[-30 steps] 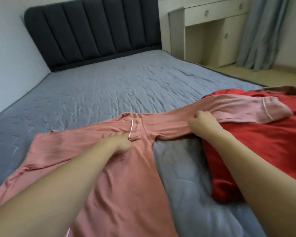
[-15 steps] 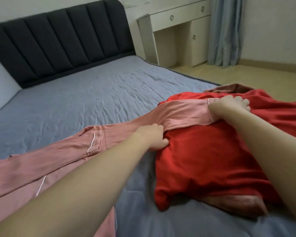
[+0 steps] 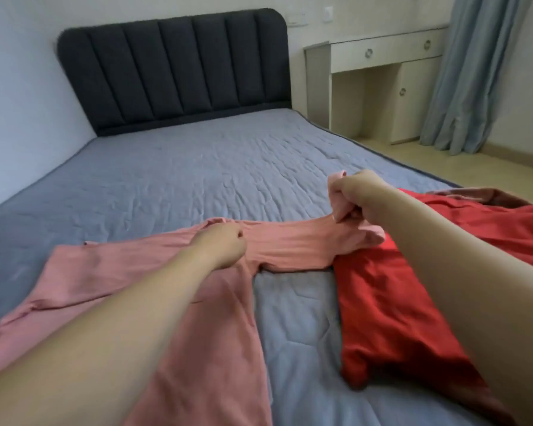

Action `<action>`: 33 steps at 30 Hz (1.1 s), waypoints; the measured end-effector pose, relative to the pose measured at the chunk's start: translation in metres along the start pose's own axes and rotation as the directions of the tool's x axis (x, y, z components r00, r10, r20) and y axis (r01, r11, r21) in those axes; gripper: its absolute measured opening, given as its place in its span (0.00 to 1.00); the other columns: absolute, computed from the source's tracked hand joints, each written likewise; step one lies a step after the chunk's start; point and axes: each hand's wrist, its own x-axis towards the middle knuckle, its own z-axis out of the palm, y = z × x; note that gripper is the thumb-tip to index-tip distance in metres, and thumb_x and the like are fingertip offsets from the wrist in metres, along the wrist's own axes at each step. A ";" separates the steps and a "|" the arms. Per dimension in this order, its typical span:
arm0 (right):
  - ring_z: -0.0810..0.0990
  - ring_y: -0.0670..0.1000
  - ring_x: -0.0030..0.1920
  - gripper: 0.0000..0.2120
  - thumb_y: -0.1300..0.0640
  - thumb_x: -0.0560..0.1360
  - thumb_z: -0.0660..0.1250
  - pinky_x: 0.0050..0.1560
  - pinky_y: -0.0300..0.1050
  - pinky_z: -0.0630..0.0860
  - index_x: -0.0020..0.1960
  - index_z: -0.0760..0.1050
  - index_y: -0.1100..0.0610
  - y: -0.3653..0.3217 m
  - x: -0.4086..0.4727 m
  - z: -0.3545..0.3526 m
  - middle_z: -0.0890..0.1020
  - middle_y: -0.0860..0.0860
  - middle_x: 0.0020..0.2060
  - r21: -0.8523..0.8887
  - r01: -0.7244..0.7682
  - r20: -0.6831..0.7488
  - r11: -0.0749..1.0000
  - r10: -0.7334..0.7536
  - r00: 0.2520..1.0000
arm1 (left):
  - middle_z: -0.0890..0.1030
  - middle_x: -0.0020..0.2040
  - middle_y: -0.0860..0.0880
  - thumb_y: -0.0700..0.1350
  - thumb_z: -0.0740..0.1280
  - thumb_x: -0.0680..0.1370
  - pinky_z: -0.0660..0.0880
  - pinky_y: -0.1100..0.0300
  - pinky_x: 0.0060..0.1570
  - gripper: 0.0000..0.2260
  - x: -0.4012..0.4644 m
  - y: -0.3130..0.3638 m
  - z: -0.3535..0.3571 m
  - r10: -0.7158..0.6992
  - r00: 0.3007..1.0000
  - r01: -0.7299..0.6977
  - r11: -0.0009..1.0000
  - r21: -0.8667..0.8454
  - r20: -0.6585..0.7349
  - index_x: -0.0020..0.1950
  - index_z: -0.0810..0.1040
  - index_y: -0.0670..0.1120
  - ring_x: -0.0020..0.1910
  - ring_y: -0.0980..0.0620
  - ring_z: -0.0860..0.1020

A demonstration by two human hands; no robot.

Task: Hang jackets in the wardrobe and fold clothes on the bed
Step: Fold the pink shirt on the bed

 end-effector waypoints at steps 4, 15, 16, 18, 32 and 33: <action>0.75 0.52 0.25 0.08 0.60 0.76 0.62 0.25 0.38 0.74 0.38 0.71 0.59 -0.024 -0.023 0.122 0.76 0.56 0.29 -0.024 0.098 0.230 0.995 -0.090 0.969 | 0.81 0.58 0.39 0.41 0.61 0.76 0.73 0.56 0.51 0.10 -0.039 -0.116 -0.008 -0.307 0.951 0.297 0.941 -0.165 -0.041 0.51 0.81 0.44 0.56 0.42 0.79; 0.69 0.58 0.68 0.18 0.52 0.77 0.53 0.72 0.61 0.49 0.65 0.72 0.53 0.075 -0.031 0.235 0.75 0.55 0.65 -0.610 0.319 0.026 0.726 -0.384 0.923 | 0.80 0.57 0.41 0.62 0.57 0.78 0.72 0.57 0.47 0.24 -0.030 -0.154 0.039 -0.473 0.854 0.509 0.675 -0.534 0.217 0.64 0.77 0.48 0.53 0.41 0.80; 0.67 0.58 0.69 0.20 0.50 0.77 0.53 0.72 0.64 0.44 0.66 0.70 0.53 0.087 -0.030 0.233 0.74 0.55 0.65 -0.665 0.333 0.058 0.668 -0.399 0.915 | 0.79 0.62 0.41 0.61 0.59 0.77 0.73 0.57 0.53 0.25 -0.021 -0.145 0.043 -0.502 0.844 0.515 0.658 -0.550 0.189 0.65 0.77 0.45 0.58 0.42 0.78; 0.64 0.55 0.71 0.26 0.43 0.76 0.52 0.71 0.67 0.37 0.70 0.66 0.53 0.107 -0.031 0.232 0.71 0.52 0.67 -0.748 0.433 0.174 0.503 -0.480 0.860 | 0.79 0.64 0.43 0.52 0.64 0.76 0.74 0.56 0.60 0.20 -0.006 -0.132 0.049 -0.561 0.806 0.555 0.606 -0.570 0.188 0.64 0.78 0.43 0.60 0.43 0.78; 0.52 0.63 0.76 0.34 0.53 0.73 0.58 0.69 0.74 0.48 0.78 0.51 0.45 0.059 -0.021 0.289 0.52 0.56 0.77 -0.888 0.373 0.225 0.267 -0.455 0.862 | 0.78 0.59 0.35 0.38 0.53 0.80 0.72 0.45 0.54 0.12 -0.034 -0.262 0.000 -0.693 0.607 0.527 0.717 -0.457 -0.388 0.63 0.65 0.43 0.58 0.34 0.77; 0.50 0.62 0.76 0.35 0.50 0.73 0.57 0.69 0.74 0.48 0.78 0.49 0.43 0.057 -0.018 0.297 0.50 0.54 0.78 -0.875 0.394 0.269 0.283 -0.393 0.880 | 0.78 0.59 0.35 0.38 0.53 0.80 0.72 0.45 0.53 0.12 -0.041 -0.277 0.006 -0.695 0.606 0.536 0.717 -0.445 -0.388 0.62 0.65 0.43 0.58 0.34 0.77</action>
